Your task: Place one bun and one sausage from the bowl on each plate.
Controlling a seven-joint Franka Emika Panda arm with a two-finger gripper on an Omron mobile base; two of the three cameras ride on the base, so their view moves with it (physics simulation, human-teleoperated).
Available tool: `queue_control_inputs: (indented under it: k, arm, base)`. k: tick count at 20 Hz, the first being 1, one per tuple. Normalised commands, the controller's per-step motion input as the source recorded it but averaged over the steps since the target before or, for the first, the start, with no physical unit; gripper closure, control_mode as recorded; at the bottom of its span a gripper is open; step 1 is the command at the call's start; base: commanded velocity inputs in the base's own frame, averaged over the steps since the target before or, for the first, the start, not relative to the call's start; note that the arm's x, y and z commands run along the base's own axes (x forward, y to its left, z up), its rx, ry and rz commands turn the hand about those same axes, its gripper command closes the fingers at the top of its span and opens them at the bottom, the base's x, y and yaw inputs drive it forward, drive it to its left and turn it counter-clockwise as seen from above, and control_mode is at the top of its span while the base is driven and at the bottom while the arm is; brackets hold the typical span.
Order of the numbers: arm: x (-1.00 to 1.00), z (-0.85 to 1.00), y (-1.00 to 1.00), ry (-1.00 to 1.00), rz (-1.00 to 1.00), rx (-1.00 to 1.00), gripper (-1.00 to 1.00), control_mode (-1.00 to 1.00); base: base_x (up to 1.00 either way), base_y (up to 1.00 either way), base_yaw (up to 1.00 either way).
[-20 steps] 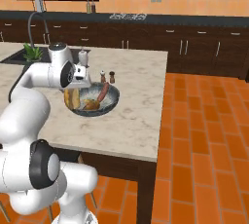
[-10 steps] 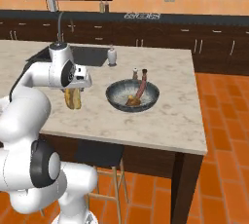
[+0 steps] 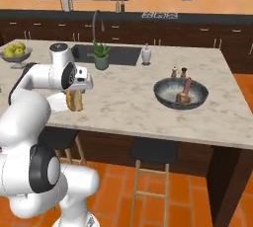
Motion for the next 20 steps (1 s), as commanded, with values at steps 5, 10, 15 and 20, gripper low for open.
queue_control_inputs:
  k: [5, 10, 15, 20]
  arm:
    - [0.0, 0.0, 0.0, 0.0, 0.0, 0.0, 1.0, 1.0]
    - [0.0, 0.0, 0.0, 0.0, 0.0, 0.0, 1.0, 1.0]
    - [0.34, -0.18, 0.11, 0.08, -0.01, 0.0, 1.0, -1.0]
    - [0.63, -0.52, 0.45, 0.24, 0.0, 0.0, 1.0, -1.0]
  base:
    - [0.34, 0.75, -0.04]
    - [0.89, 0.04, -0.01]
    - [0.21, 0.0, -0.01]
    - [0.0, 0.0, 0.0]
